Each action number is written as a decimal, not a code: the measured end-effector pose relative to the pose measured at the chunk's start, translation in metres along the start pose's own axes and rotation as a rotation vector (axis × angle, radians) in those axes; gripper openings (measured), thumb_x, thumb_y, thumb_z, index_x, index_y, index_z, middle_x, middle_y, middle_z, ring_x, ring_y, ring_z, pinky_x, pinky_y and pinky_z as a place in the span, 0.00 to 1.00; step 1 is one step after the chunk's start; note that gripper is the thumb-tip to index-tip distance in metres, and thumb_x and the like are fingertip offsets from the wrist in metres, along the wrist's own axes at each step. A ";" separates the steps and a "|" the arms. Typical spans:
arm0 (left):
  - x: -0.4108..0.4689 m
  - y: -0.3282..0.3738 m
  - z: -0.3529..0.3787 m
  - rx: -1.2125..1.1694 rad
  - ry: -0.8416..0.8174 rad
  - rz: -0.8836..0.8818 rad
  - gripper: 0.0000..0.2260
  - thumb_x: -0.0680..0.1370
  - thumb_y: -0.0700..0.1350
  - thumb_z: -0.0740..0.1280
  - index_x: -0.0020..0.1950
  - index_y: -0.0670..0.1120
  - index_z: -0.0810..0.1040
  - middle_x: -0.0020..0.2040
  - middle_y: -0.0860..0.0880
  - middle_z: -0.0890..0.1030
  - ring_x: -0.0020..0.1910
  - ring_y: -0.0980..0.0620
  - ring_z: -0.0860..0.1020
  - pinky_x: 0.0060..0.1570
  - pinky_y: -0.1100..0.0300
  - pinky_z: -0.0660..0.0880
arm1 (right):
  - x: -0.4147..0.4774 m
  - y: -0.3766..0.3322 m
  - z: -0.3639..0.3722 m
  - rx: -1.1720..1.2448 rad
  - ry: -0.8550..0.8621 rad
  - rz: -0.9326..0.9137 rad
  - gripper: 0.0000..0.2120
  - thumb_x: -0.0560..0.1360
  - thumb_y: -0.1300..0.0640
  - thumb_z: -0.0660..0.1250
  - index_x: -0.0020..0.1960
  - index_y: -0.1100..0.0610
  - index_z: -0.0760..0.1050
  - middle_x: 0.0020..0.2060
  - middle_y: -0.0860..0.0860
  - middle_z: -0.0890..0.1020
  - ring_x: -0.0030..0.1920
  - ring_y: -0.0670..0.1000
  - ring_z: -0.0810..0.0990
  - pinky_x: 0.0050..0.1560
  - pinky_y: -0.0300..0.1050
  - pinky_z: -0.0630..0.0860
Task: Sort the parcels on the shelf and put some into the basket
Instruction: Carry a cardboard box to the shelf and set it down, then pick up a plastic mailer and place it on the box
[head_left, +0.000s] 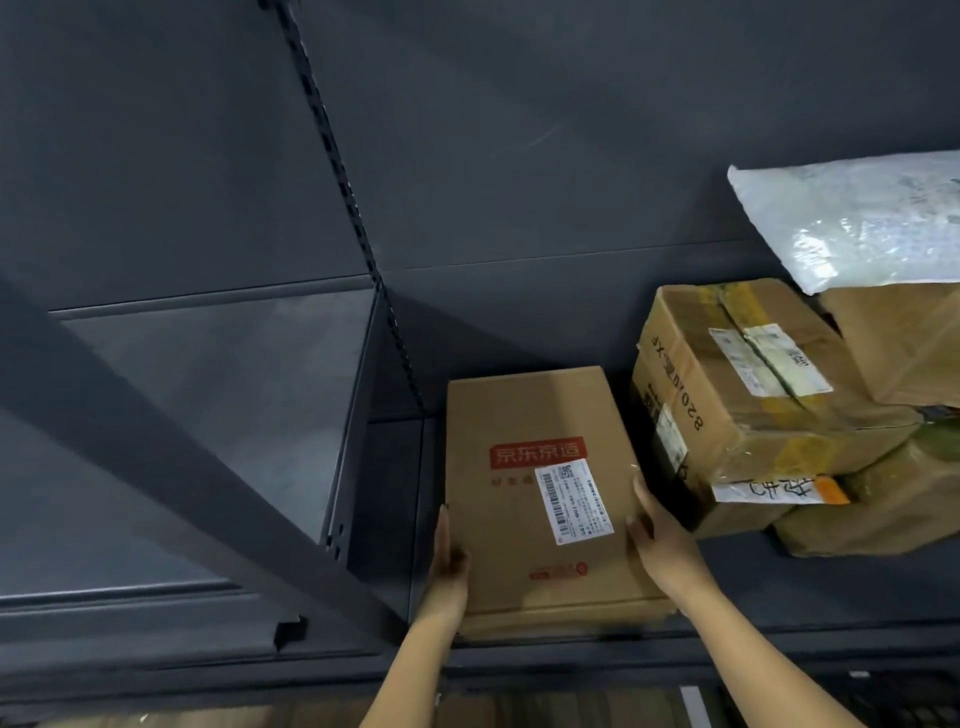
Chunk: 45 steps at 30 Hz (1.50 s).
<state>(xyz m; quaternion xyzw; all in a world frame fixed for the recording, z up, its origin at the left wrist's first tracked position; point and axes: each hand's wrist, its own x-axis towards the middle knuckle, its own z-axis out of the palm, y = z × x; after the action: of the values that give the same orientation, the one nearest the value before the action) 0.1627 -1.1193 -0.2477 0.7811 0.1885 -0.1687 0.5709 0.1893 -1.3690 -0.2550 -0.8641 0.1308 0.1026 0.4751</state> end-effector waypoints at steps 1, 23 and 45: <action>0.002 0.000 0.000 -0.018 0.001 0.030 0.24 0.84 0.49 0.49 0.78 0.56 0.42 0.79 0.56 0.51 0.76 0.53 0.56 0.71 0.59 0.56 | 0.002 0.001 0.001 -0.015 0.003 -0.019 0.28 0.82 0.57 0.56 0.77 0.47 0.49 0.75 0.48 0.61 0.74 0.52 0.62 0.66 0.40 0.60; 0.029 0.005 0.004 -0.057 0.113 -0.026 0.24 0.84 0.42 0.51 0.78 0.58 0.50 0.78 0.54 0.56 0.76 0.49 0.58 0.70 0.55 0.57 | 0.021 -0.002 0.002 0.097 0.014 -0.038 0.26 0.81 0.59 0.54 0.77 0.51 0.52 0.75 0.47 0.60 0.74 0.48 0.58 0.65 0.35 0.56; -0.010 0.199 0.200 -0.144 -0.251 0.002 0.42 0.71 0.63 0.70 0.77 0.60 0.49 0.75 0.47 0.63 0.72 0.41 0.65 0.67 0.43 0.66 | -0.045 0.052 -0.101 -0.135 -0.091 -0.039 0.17 0.78 0.53 0.60 0.65 0.40 0.68 0.56 0.34 0.72 0.53 0.37 0.73 0.57 0.34 0.71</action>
<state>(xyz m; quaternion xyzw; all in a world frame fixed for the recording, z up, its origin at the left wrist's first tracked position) 0.2416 -1.3669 -0.1365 0.7112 0.1263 -0.2504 0.6446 0.1350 -1.4754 -0.2296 -0.8911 0.0849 0.1408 0.4230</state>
